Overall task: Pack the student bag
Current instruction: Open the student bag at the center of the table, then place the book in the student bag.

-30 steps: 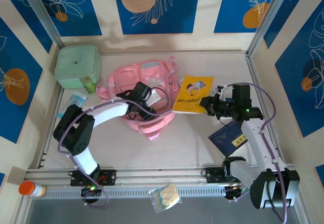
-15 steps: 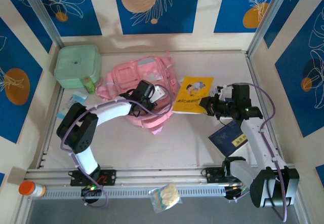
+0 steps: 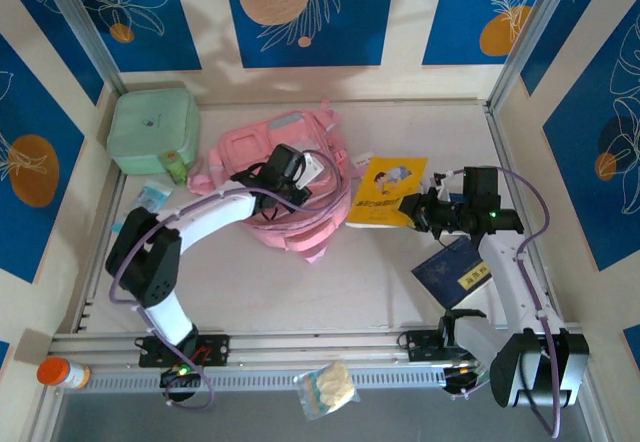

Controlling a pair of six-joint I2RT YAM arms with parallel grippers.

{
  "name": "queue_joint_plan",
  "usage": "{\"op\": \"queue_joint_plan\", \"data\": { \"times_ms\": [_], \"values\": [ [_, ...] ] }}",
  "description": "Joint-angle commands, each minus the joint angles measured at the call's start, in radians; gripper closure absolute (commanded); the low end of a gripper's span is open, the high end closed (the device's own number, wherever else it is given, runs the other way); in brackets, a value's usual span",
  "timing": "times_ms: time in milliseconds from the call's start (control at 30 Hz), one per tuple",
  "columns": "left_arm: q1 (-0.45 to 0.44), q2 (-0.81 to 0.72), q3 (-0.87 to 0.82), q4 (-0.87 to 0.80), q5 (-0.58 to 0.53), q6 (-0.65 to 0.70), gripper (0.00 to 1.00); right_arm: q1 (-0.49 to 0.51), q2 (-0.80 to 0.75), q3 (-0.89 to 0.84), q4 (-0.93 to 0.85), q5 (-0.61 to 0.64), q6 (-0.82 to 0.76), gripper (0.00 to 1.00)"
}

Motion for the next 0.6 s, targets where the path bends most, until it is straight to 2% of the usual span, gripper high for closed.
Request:
{"op": "queue_joint_plan", "data": {
  "times_ms": [0,233,400,567],
  "values": [
    [0.006,-0.132,0.068,-0.035,-0.054,-0.081,1.00,-0.001,-0.013,0.044,-0.042,-0.080,-0.060,1.00],
    [0.008,-0.217,0.132,-0.103,-0.056,-0.068,1.00,0.076,0.032,0.004,0.001,-0.105,-0.063,1.00],
    [0.017,-0.231,0.189,-0.118,-0.059,-0.056,1.00,0.235,0.098,0.007,0.160,-0.084,-0.004,1.00],
    [0.026,-0.241,0.226,-0.114,-0.011,-0.042,1.00,0.394,0.294,0.116,0.261,-0.011,0.004,1.00]
  ]
}}
